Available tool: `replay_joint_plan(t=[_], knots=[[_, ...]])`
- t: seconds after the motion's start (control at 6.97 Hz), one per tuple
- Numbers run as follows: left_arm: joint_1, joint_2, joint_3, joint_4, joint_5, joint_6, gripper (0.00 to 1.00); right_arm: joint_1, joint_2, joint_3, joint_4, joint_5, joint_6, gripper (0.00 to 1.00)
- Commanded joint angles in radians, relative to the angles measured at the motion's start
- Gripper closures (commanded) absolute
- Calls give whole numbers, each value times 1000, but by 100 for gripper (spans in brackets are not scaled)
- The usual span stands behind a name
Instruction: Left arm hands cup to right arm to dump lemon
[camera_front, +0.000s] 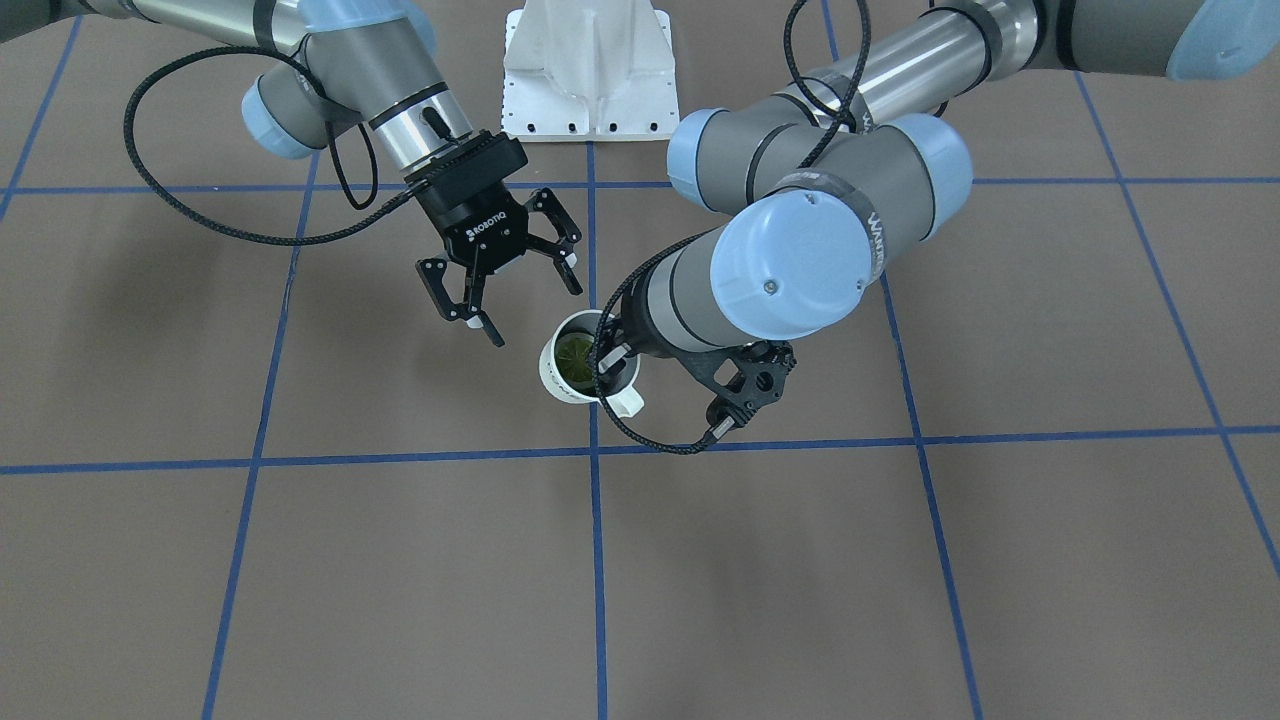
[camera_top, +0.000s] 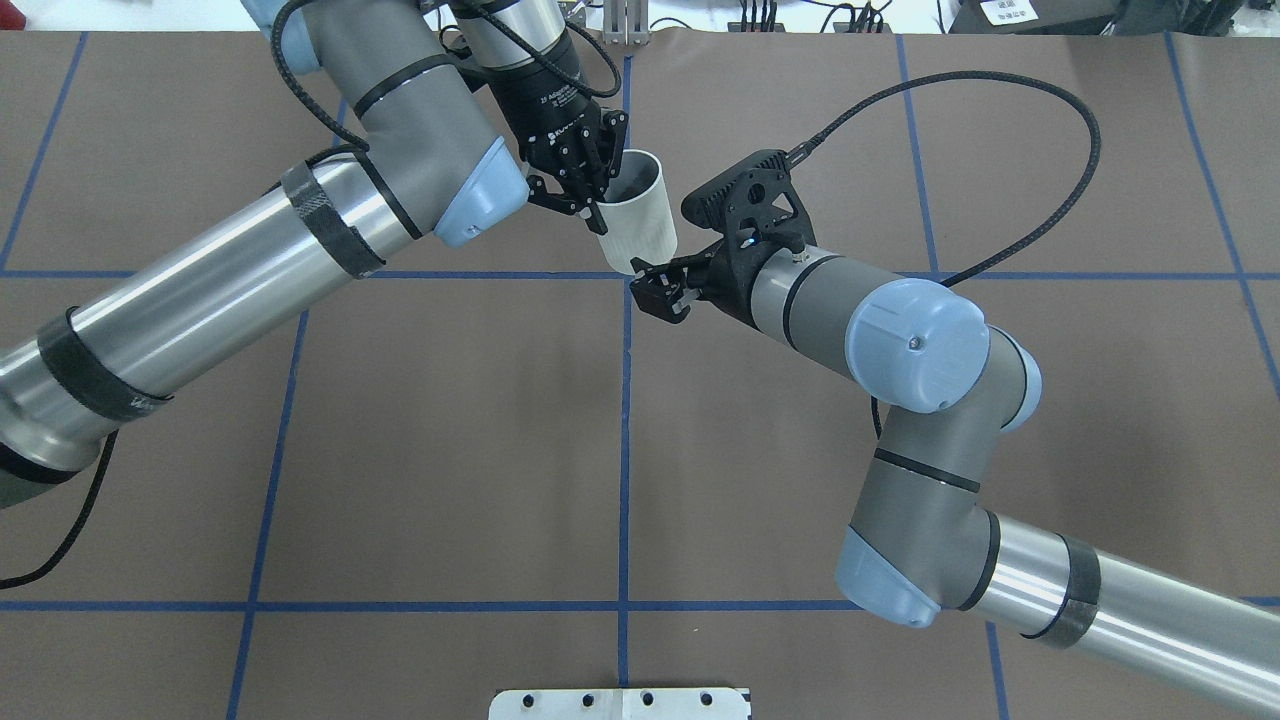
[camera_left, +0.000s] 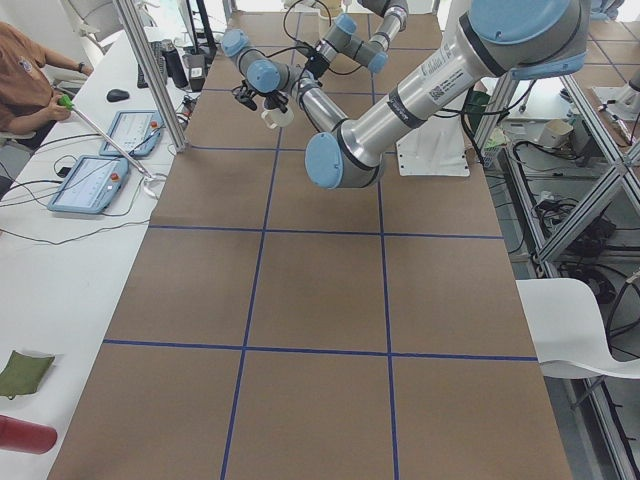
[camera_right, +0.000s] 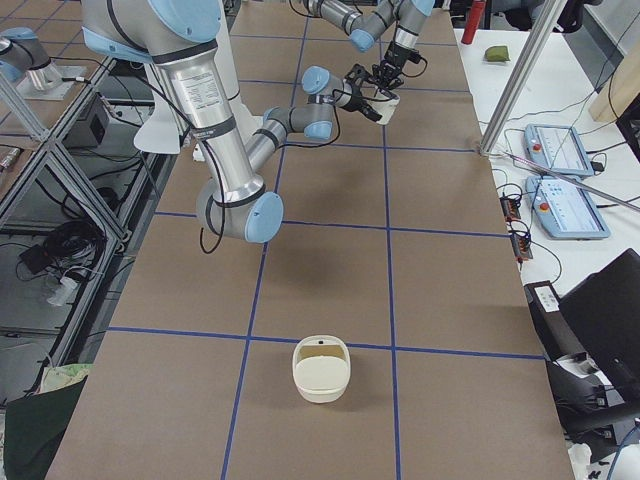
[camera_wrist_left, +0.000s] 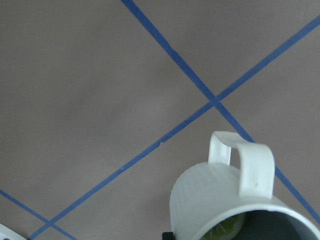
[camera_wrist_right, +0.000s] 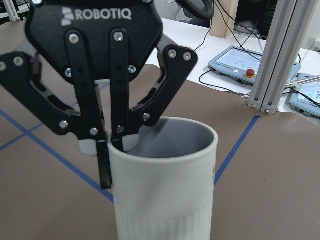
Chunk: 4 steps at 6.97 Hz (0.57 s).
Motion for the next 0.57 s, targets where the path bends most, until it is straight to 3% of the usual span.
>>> replay_joint_plan(t=[0.0,0.43], knots=[[19,-2,-19,0,-25,-1,100,-8,0,-1,0,-11,0,2],[35,-2,-45,-2,-25,-21,100,-9,0,-1,2,-12,0,2]])
